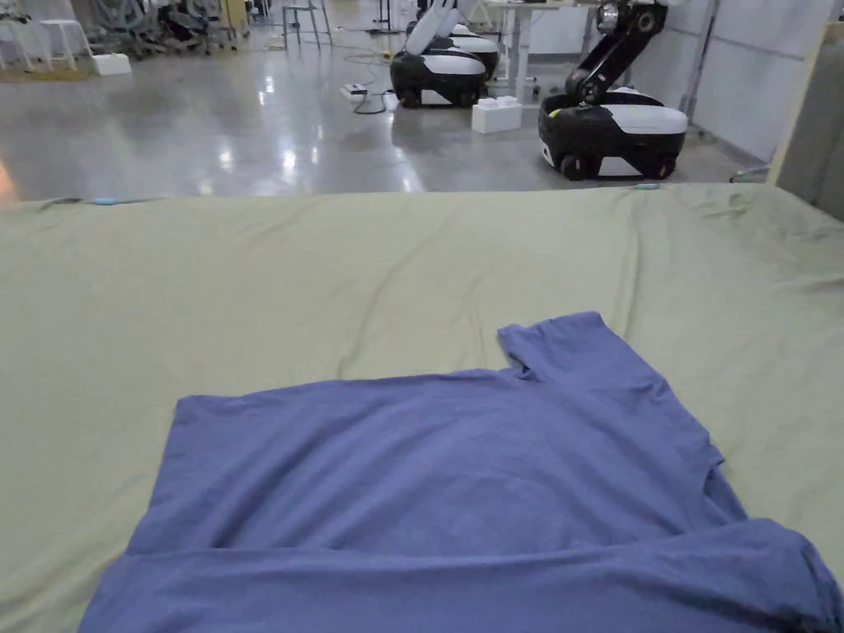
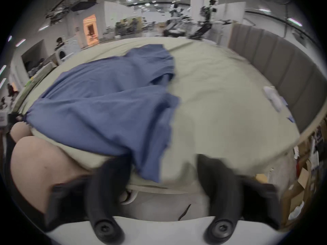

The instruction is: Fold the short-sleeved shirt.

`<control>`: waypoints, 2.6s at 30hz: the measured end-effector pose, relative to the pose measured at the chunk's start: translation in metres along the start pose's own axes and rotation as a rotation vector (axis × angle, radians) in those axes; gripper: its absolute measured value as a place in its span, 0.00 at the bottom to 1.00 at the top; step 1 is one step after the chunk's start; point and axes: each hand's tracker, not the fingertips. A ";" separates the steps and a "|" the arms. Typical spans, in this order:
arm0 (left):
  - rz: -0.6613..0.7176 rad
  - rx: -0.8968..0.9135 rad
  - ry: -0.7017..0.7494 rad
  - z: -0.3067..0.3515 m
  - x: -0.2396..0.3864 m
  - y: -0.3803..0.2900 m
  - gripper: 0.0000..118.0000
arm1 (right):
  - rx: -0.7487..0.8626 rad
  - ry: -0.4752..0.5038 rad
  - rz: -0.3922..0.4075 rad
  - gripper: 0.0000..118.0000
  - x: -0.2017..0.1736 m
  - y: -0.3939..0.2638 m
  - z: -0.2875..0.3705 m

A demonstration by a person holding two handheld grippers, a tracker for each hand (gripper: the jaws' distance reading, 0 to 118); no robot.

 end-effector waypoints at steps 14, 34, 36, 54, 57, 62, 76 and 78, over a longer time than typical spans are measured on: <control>-0.064 0.329 -0.033 -0.012 0.034 0.166 0.02 | 0.495 0.088 -0.101 0.06 -0.009 0.144 0.068; -0.148 0.043 0.135 -0.223 0.034 0.232 0.00 | 0.273 0.204 0.204 0.06 -0.081 0.241 -0.045; -0.129 0.027 0.054 -0.212 0.039 0.230 0.00 | 0.236 0.136 0.227 0.07 -0.075 0.258 -0.077; -0.095 0.073 0.000 -0.157 0.037 0.234 0.00 | -0.088 0.063 0.162 0.07 -0.031 0.288 -0.203; -0.067 0.109 -0.030 -0.126 0.023 0.238 0.00 | -0.021 0.091 0.107 0.07 -0.020 0.293 -0.154; -0.050 0.162 -0.150 -0.047 0.013 0.208 0.00 | 0.099 0.181 0.079 0.07 0.011 0.256 -0.041; -0.044 -0.038 -0.175 -0.022 -0.007 0.016 0.01 | -0.045 0.126 0.137 0.07 0.001 0.037 0.009; -0.010 -0.035 -0.182 -0.031 -0.012 0.003 0.03 | -0.047 0.108 0.154 0.07 0.000 0.020 -0.007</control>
